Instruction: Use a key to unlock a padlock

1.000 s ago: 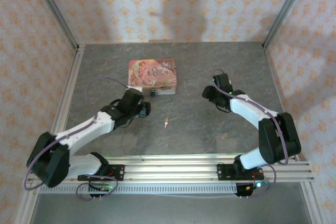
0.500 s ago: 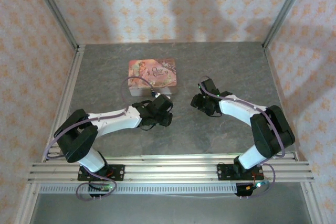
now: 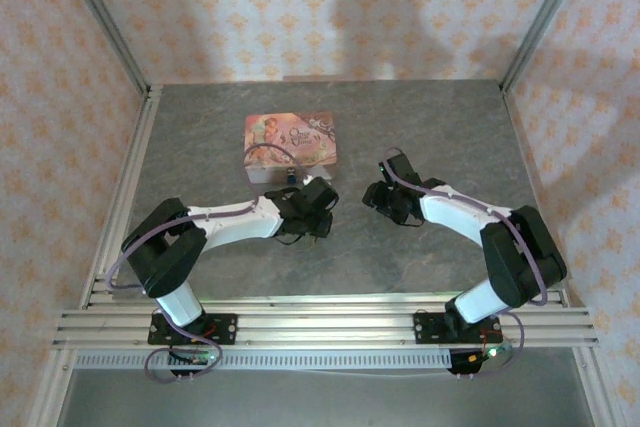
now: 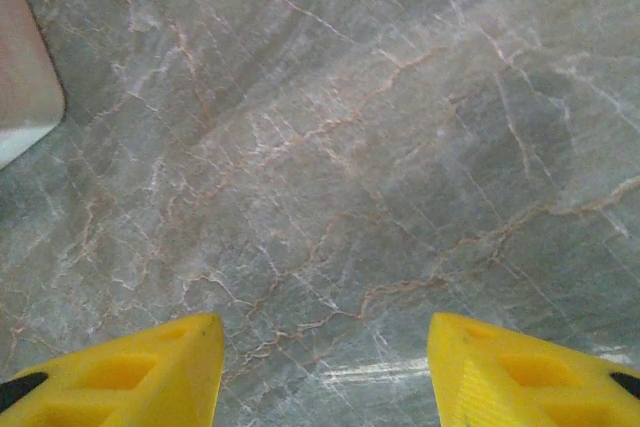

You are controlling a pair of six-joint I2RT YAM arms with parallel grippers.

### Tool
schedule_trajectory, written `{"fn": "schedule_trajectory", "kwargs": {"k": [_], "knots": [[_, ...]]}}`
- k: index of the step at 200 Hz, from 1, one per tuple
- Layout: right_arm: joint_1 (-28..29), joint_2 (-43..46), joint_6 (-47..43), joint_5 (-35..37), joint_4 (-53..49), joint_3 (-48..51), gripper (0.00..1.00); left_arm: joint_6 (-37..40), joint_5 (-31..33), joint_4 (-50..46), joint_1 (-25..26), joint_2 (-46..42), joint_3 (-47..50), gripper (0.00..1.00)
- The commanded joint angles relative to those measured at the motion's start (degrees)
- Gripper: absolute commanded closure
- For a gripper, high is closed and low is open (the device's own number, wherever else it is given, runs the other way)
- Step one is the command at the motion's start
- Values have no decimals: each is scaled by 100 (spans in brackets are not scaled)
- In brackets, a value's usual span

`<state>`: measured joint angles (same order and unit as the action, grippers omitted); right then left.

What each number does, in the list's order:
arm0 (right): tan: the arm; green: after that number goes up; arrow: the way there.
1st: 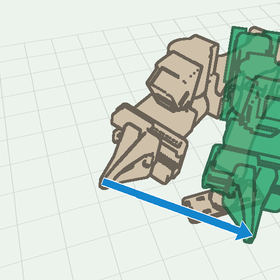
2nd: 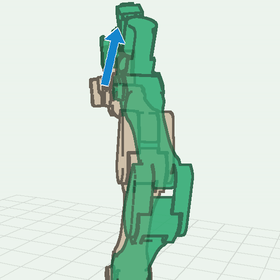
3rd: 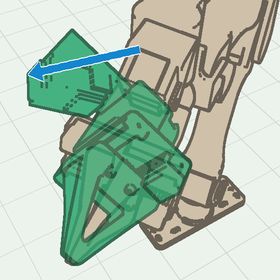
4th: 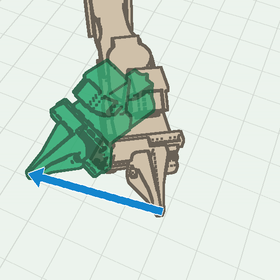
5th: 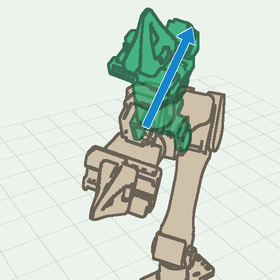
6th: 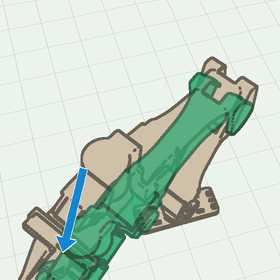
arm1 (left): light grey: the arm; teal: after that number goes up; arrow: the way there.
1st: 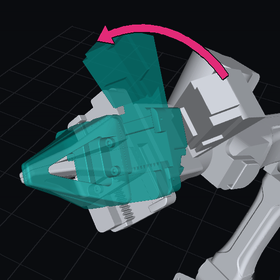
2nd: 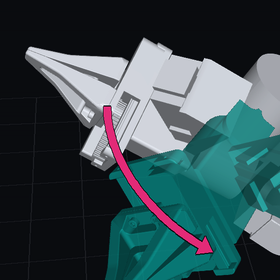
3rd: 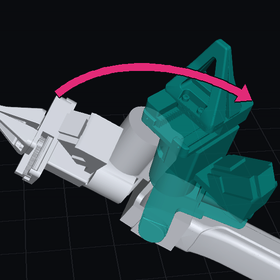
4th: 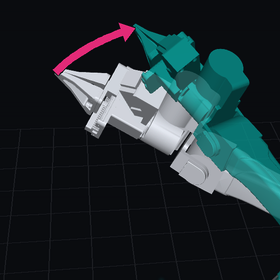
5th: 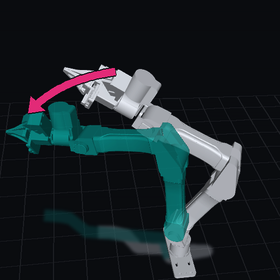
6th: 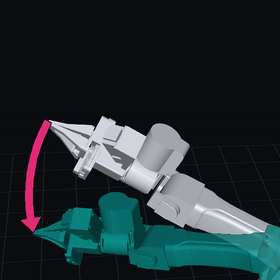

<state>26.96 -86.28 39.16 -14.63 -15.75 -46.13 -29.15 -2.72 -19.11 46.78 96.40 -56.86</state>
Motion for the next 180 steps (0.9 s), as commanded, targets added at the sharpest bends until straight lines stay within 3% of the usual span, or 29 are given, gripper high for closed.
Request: {"fn": "schedule_trajectory", "kwargs": {"k": [1, 180], "knots": [[46, 94, 128, 24, 72, 145, 44, -73, 198, -332, 15, -1, -95, 65], [59, 94, 291, -119, 35, 113, 44, 68, -134, -258, 17, 397, -10, 74]]}}
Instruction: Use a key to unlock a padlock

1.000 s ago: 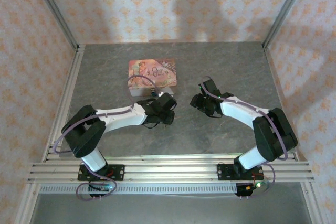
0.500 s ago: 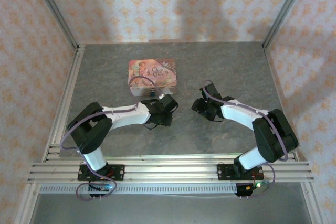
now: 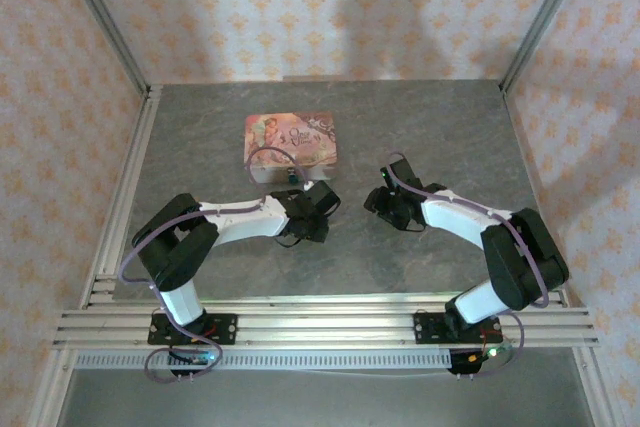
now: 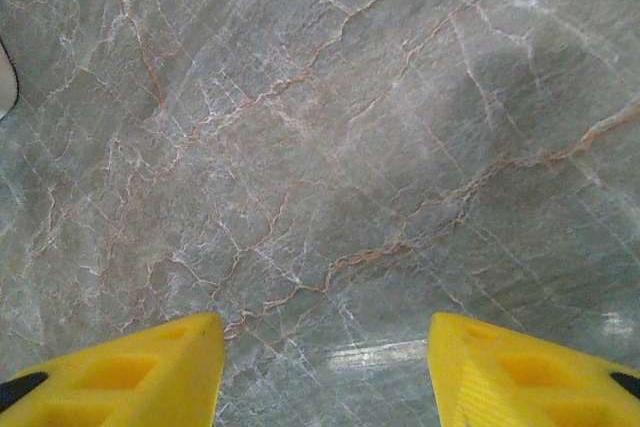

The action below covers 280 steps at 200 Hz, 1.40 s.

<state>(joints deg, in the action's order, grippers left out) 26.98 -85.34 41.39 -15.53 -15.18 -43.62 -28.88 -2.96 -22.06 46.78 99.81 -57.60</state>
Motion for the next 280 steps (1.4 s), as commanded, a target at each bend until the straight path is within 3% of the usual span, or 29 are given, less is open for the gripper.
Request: {"fn": "schedule_trajectory", "kwargs": {"k": [1, 79, 149, 280], "knots": [[59, 0, 70, -29, -25, -138, 44, 41, -109, 36, 16, 60, 65, 74], [53, 35, 58, -3, -82, -140, 44, 51, -118, -123, 16, 247, 62, 74], [59, 165, 98, -11, -110, -152, 44, 388, -121, -169, 11, 294, 82, 100], [54, 482, 758, -531, 637, 326, 44, 1804, -697, 947, -163, -306, 808, 100]]}}
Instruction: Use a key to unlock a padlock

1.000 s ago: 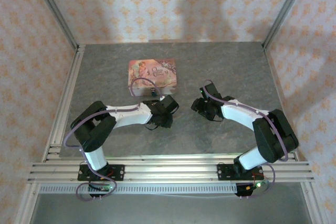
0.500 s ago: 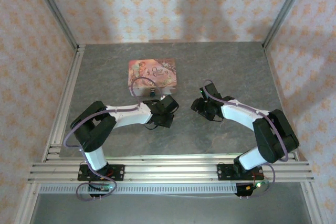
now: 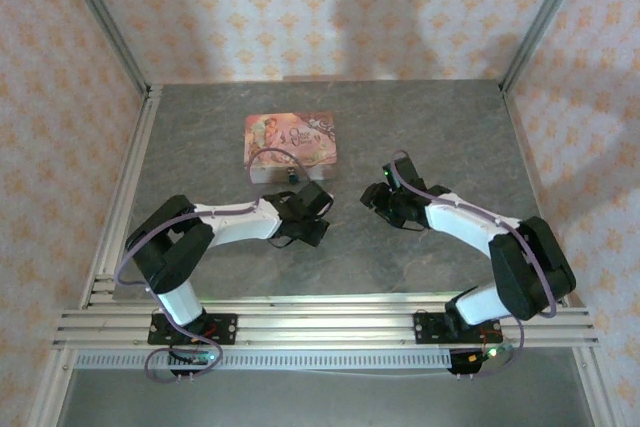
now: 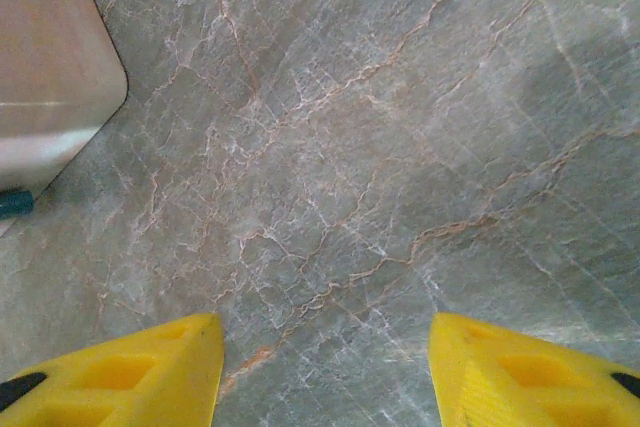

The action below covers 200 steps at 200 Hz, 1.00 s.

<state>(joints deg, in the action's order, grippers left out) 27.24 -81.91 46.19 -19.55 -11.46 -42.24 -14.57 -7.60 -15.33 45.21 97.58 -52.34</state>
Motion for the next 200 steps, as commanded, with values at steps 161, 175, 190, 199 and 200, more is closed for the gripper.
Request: {"fn": "schedule_trajectory", "kwargs": {"k": [161, 175, 190, 199, 200], "knots": [[39, 12, 1102, -954, 1333, 665, 44, 595, -434, 594, -21, -477, 452, 100], [40, 17, 1119, -959, 1331, 673, 44, 612, -440, 577, -32, -524, 452, 100], [37, 9, 1162, -961, 1352, 699, 44, 622, -445, 581, -36, -588, 461, 100], [35, 25, 1194, -954, 1373, 715, 45, 637, -442, 567, -35, -625, 456, 100], [35, 26, 1196, -954, 1374, 716, 44, 638, -439, 567, -37, -630, 454, 100]]}}
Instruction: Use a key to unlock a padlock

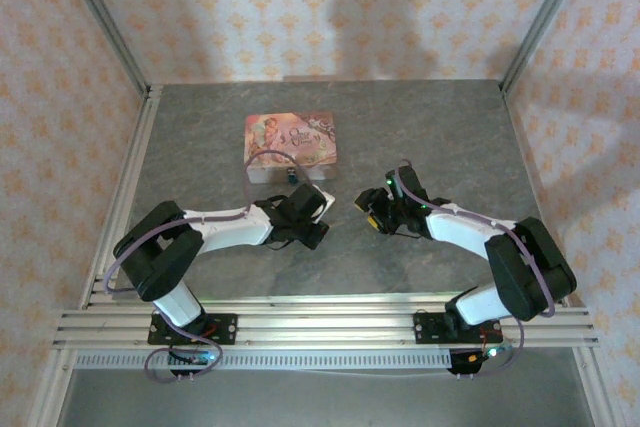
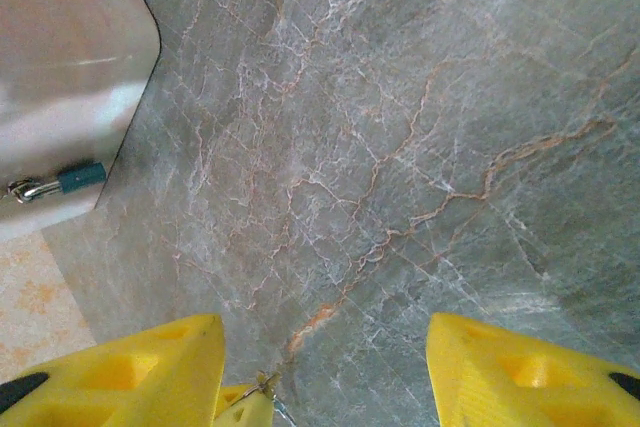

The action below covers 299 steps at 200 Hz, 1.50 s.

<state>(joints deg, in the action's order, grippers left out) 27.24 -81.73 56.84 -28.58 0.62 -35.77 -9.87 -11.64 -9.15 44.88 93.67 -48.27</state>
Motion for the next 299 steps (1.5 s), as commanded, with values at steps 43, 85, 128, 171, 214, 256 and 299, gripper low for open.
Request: {"fn": "schedule_trajectory", "kwargs": {"k": [43, 85, 128, 171, 214, 256, 299], "knots": [[49, 17, 422, -301, 771, 205, 45, 156, -6, -201, -15, -405, -37, 100], [268, 59, 682, -564, 1475, 218, 45, -72, -198, -228, -177, -804, -121, 100], [324, 636, 678, -520, 1487, -29, 45, -295, -656, -166, -553, -1359, -122, 100], [355, 1078, 540, -532, 1247, -319, 45, -397, -997, -298, -733, -1784, -267, 100], [696, 951, 254, -596, 1015, -728, 45, -463, -1282, -513, -771, -1927, -545, 100], [884, 827, 231, -622, 1065, -909, 51, -533, -1373, -659, -788, -2068, -657, 100], [908, 857, 163, -580, 884, -932, 58, -587, -1398, -676, -827, -2221, -666, 100]]}}
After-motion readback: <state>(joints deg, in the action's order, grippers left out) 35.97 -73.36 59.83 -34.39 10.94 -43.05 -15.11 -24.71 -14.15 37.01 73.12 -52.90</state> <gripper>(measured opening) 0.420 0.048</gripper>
